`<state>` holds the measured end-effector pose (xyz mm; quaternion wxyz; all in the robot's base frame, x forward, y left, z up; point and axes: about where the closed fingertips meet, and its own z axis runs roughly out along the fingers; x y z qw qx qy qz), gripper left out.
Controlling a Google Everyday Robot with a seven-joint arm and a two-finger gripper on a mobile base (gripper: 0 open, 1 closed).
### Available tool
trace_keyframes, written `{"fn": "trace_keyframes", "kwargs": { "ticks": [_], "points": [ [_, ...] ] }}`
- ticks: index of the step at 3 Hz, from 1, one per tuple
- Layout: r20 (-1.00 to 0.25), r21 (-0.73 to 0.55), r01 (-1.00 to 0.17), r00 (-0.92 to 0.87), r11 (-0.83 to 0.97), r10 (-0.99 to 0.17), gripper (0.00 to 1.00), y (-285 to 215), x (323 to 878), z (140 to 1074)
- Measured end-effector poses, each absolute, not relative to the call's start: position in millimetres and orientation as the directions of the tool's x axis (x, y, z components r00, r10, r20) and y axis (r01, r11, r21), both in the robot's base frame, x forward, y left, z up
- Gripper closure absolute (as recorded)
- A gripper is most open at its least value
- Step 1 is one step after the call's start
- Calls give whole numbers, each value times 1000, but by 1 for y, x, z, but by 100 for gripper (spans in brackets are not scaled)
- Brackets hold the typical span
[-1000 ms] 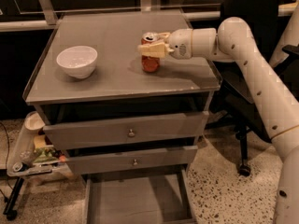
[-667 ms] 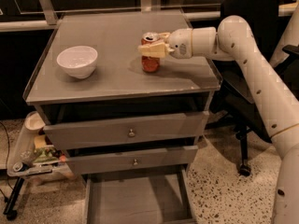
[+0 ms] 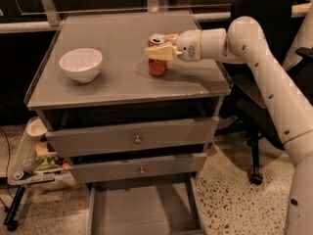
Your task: Pick coke can from bottom drawer and place on counter
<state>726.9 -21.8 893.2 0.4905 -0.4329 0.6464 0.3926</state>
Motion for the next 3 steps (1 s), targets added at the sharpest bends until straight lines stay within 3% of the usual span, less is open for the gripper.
{"fn": "trace_keyframes", "kwargs": {
  "ticks": [2,3],
  "points": [
    [-974,83,-945,-144,317,-175,12,-22,727,893],
    [-974,83,-945,-144,317,-175,0,-22,727,893]
  ]
}}
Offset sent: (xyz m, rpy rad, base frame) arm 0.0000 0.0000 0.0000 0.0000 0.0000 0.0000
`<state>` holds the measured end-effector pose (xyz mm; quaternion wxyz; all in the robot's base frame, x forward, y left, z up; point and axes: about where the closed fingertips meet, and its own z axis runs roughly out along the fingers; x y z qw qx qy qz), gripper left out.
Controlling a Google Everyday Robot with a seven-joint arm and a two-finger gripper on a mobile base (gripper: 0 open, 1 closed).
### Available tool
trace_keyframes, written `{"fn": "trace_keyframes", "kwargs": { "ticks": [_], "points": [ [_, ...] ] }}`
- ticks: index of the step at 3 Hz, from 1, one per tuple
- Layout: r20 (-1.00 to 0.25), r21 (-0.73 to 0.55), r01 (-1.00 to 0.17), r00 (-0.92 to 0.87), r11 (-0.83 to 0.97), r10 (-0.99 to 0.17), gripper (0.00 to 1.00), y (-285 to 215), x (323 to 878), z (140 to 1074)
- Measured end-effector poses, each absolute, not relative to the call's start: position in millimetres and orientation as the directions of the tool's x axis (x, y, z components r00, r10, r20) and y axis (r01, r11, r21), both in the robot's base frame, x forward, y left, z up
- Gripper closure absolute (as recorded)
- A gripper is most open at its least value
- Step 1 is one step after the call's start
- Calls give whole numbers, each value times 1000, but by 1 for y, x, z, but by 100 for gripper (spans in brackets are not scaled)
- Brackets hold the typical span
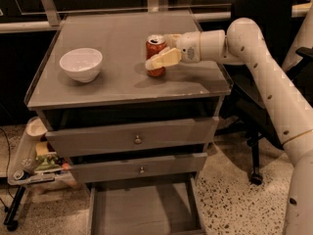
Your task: Pick coke can from bottom drawer and place on counter
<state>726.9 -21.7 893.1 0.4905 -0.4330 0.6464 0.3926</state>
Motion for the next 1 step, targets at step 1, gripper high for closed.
{"fn": "trace_keyframes", "kwargs": {
  "ticks": [1],
  "points": [
    [-974,83,-945,-144,317,-175,0,-22,727,893]
  ]
}}
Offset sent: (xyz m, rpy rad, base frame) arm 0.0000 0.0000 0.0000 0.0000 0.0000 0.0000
